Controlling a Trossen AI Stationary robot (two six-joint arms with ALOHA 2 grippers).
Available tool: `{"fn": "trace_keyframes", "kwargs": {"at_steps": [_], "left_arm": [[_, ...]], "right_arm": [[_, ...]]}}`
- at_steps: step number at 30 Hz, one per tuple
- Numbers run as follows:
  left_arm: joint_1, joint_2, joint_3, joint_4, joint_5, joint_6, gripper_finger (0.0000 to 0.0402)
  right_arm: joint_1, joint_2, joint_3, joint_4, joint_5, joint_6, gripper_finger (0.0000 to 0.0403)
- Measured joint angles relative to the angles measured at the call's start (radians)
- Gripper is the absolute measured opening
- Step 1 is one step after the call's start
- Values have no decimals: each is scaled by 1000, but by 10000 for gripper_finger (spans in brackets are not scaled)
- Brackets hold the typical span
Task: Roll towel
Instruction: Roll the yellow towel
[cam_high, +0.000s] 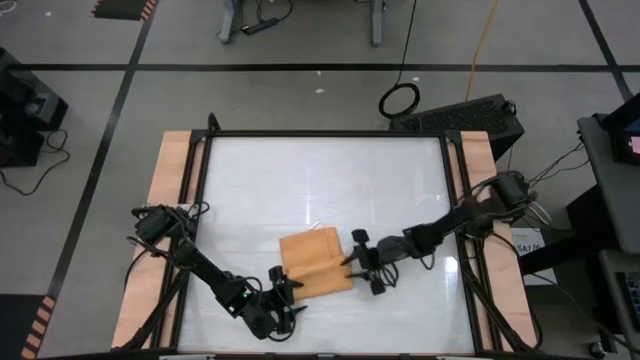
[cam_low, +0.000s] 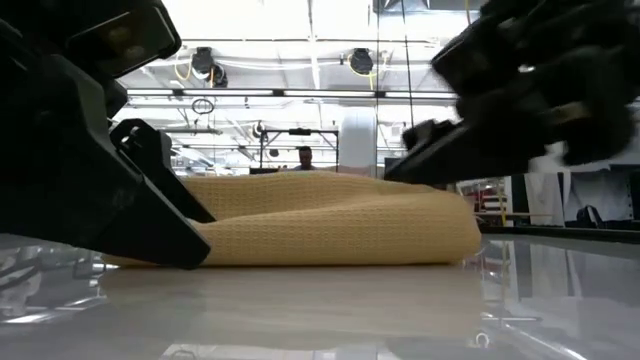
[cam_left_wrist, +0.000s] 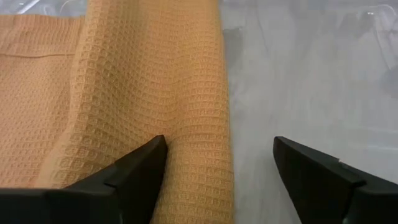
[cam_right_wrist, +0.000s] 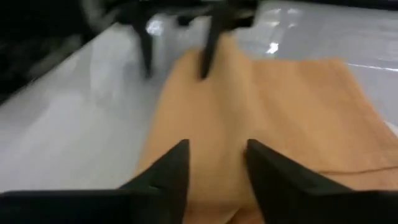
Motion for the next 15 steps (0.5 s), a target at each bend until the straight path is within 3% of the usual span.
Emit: {"fn": "trace_keyframes", "kwargs": {"at_steps": [4, 7, 10, 15], "left_arm": [[0, 0, 0, 0, 0, 0, 303], [0, 0, -1, 0, 1, 0, 303], [0, 0, -1, 0, 1, 2, 303], [0, 0, -1, 0, 3, 7, 303]], "right_arm": [[74, -137, 0, -253, 31, -84, 210], [133, -198, 0, -338, 82, -109, 256], [183, -180, -6, -269, 122, -163, 285], [187, -33, -8, -67, 135, -174, 299]]}}
